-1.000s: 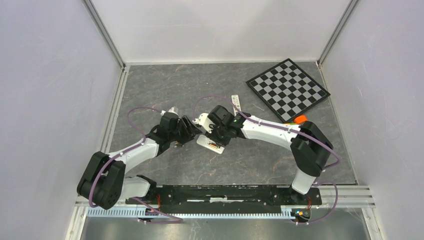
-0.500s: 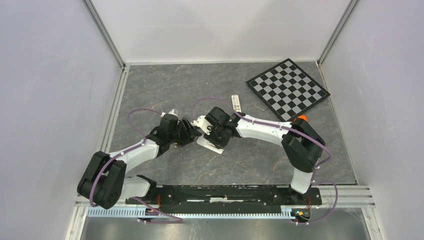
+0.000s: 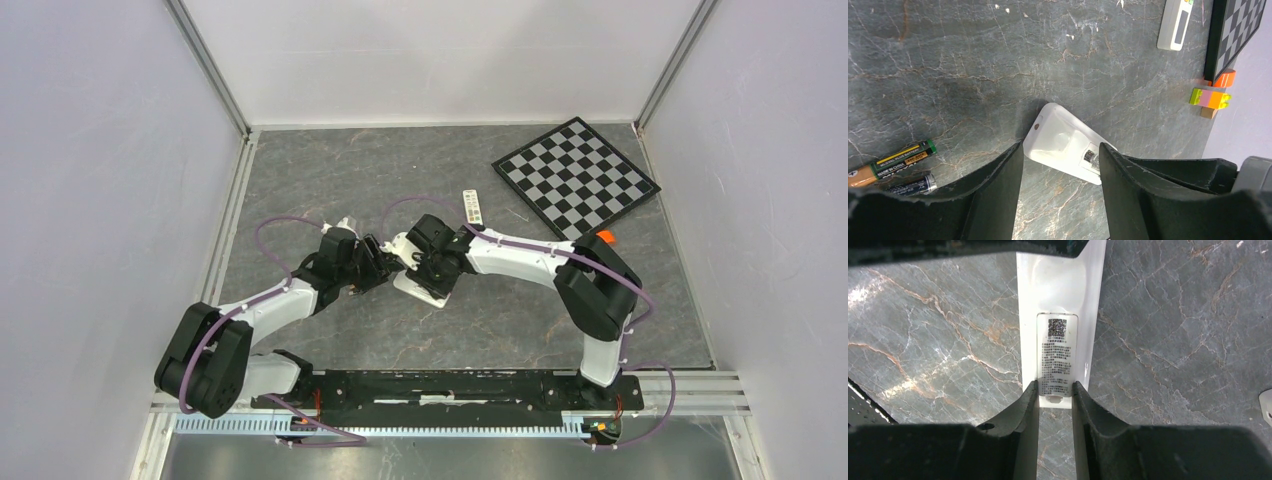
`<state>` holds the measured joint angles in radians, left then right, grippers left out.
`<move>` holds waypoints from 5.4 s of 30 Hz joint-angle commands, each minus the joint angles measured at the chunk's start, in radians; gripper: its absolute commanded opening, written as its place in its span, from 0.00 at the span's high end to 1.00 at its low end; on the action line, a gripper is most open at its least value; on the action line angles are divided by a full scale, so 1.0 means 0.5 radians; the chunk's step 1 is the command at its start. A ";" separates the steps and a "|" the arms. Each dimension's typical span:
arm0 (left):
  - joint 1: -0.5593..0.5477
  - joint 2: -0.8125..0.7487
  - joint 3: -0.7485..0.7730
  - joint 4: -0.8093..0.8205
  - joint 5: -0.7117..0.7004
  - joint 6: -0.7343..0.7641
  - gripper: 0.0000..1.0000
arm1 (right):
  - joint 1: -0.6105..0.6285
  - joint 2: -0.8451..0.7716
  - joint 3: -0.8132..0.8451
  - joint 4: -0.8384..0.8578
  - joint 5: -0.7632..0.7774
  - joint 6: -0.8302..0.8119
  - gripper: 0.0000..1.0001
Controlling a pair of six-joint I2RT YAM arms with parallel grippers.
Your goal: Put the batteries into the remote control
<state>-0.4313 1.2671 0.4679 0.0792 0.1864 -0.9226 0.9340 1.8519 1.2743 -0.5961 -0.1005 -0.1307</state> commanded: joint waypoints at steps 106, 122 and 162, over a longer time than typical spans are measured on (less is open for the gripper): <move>0.071 -0.683 0.092 -0.672 -0.696 0.238 0.01 | -0.660 -1.079 -1.326 0.686 1.144 1.069 0.58; 0.073 -0.699 0.089 -0.681 -0.717 0.238 0.01 | -0.804 -1.030 -1.277 0.711 0.937 1.050 0.19; 0.076 -0.841 0.094 -0.576 -0.671 0.300 0.00 | -0.673 -0.239 -0.398 0.988 0.669 0.505 0.75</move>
<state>-0.3992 0.8501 0.4801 -0.2802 -0.1783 -0.8360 0.5957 1.8660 1.1126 -0.1326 0.3073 0.2783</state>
